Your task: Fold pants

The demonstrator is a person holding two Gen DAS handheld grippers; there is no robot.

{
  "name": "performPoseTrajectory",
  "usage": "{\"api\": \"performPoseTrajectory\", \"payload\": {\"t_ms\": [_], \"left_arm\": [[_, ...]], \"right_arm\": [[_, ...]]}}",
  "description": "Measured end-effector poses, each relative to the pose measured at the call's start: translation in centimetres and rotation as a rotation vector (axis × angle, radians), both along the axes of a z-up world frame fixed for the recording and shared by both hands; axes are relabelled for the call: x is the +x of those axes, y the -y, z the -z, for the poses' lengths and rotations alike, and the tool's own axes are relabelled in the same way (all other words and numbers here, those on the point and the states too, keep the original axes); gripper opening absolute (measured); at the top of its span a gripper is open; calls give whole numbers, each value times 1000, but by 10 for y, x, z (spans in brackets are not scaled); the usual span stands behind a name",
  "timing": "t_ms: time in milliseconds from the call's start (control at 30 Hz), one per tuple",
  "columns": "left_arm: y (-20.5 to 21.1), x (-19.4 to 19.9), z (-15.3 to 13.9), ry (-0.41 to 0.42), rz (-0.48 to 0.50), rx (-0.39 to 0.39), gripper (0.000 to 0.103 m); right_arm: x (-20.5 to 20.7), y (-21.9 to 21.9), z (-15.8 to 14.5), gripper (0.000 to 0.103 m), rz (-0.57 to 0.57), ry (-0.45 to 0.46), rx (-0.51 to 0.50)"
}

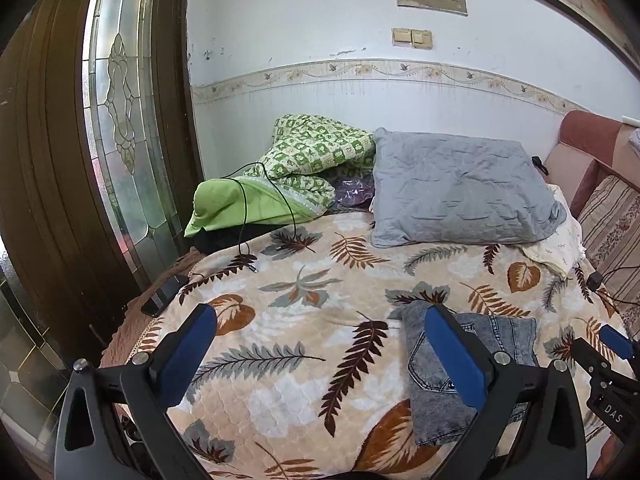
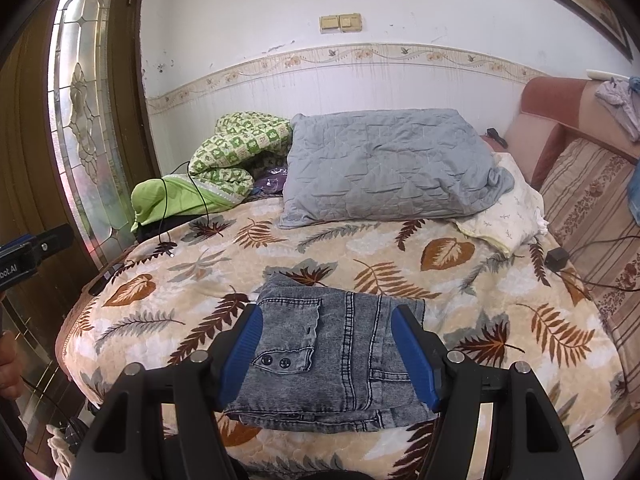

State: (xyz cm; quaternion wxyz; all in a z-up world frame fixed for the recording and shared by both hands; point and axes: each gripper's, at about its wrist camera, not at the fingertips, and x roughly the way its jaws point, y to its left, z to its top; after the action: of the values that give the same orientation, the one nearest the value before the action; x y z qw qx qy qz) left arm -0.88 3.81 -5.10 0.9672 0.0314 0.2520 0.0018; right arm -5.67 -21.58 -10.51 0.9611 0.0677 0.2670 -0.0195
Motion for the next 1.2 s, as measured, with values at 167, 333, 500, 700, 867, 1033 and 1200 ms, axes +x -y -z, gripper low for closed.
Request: {"api": "performPoseTrajectory", "payload": {"t_ms": [167,333,500,700,867,1033,1200], "left_arm": [[-2,6,3,-24,-4,-4,103],[-1,10,5,-23,-8,19,103],[7,15,10,-29,-2,65,103],[25,25,17,-52,18,156,103],[35,34,18,-72,49,138,103],[43,36,8,-35,67,123,103],[49,35,0,-21,76,122,103]], "right_arm": [[3,-2,3,70,-3,-9,-2],[7,-4,7,70,-8,-19,1],[13,-6,10,70,-15,-26,3],[22,-4,16,70,-17,-36,17],[28,1,21,70,-12,-42,30],[30,14,25,70,7,-45,55],[28,19,22,70,15,-33,66]]}}
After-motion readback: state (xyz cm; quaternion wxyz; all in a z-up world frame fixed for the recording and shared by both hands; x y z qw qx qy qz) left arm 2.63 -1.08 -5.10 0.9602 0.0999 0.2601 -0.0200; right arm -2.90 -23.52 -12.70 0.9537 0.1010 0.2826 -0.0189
